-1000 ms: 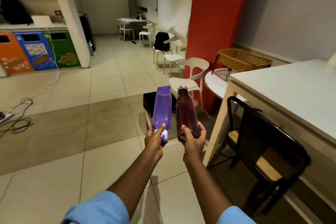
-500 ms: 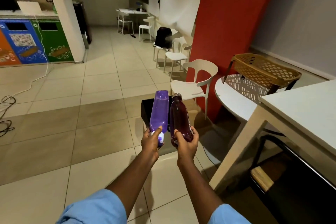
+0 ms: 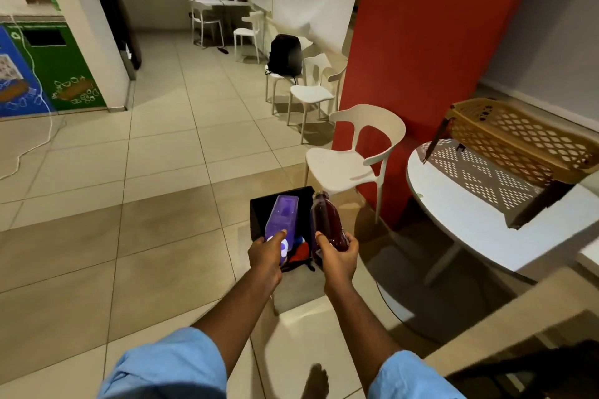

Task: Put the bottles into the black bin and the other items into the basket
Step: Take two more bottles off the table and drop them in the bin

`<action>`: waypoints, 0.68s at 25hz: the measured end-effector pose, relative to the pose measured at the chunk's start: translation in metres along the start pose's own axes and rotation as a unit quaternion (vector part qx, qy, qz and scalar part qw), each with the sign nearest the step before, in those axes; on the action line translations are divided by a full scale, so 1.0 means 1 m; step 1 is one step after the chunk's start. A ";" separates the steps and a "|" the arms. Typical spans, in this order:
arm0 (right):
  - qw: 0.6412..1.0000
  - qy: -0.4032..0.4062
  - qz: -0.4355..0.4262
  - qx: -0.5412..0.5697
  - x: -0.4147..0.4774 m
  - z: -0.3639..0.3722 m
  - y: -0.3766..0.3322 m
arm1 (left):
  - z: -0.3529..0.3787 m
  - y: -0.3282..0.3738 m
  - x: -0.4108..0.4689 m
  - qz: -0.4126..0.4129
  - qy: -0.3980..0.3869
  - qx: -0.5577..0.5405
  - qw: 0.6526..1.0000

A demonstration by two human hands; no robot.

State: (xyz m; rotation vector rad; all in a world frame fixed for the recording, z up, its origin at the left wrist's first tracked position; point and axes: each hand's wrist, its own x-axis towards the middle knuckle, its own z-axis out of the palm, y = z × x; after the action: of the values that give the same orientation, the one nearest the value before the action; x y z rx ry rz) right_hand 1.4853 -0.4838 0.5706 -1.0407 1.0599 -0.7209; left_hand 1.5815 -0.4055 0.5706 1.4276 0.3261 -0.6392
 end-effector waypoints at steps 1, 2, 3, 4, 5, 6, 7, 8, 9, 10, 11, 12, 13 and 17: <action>1.000 0.001 0.017 -0.005 0.020 0.008 0.002 | 0.007 0.006 0.017 -0.004 0.000 0.010 1.000; 0.999 -0.003 0.033 -0.014 0.042 0.019 0.004 | 0.014 0.012 0.037 -0.008 0.003 0.021 1.000; 0.999 -0.008 0.047 -0.025 0.064 0.028 0.006 | 0.022 0.017 0.057 -0.014 0.007 0.032 0.999; 0.997 -0.013 0.059 -0.038 0.088 0.038 0.007 | 0.032 0.024 0.076 -0.021 0.010 0.045 0.999; 0.996 -0.019 0.072 -0.059 0.111 0.046 0.008 | 0.041 0.030 0.096 -0.031 0.015 0.057 0.998; 0.993 -0.023 0.083 -0.083 0.134 0.053 0.008 | 0.050 0.035 0.115 -0.042 0.021 0.069 0.997; 0.989 -0.030 0.092 -0.109 0.156 0.060 0.008 | 0.060 0.039 0.134 -0.049 0.024 0.079 0.995; 0.985 -0.042 0.101 -0.133 0.178 0.067 0.007 | 0.070 0.042 0.151 -0.054 0.024 0.089 0.994; 0.981 -0.055 0.107 -0.152 0.197 0.073 0.005 | 0.079 0.046 0.166 -0.056 0.022 0.097 0.994; 0.977 -0.066 0.112 -0.167 0.214 0.079 0.003 | 0.087 0.049 0.180 -0.057 0.018 0.106 0.993; 0.973 -0.075 0.114 -0.184 0.231 0.087 0.002 | 0.094 0.051 0.196 -0.061 0.017 0.118 0.991; 0.970 -0.083 0.116 -0.199 0.244 0.095 0.002 | 0.100 0.053 0.210 -0.063 0.020 0.144 0.987; 0.967 -0.090 0.120 -0.207 0.255 0.102 0.003 | 0.105 0.055 0.224 -0.058 0.024 0.181 0.982; 0.958 -0.103 0.138 -0.231 0.294 0.131 0.007 | 0.124 0.076 0.279 -0.025 0.023 0.340 0.940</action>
State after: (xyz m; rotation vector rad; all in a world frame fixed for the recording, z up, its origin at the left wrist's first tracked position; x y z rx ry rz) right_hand 1.7108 -0.6945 0.4797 -1.2988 1.1891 -0.1300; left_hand 1.8270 -0.5844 0.4902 2.1018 0.1806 -0.8048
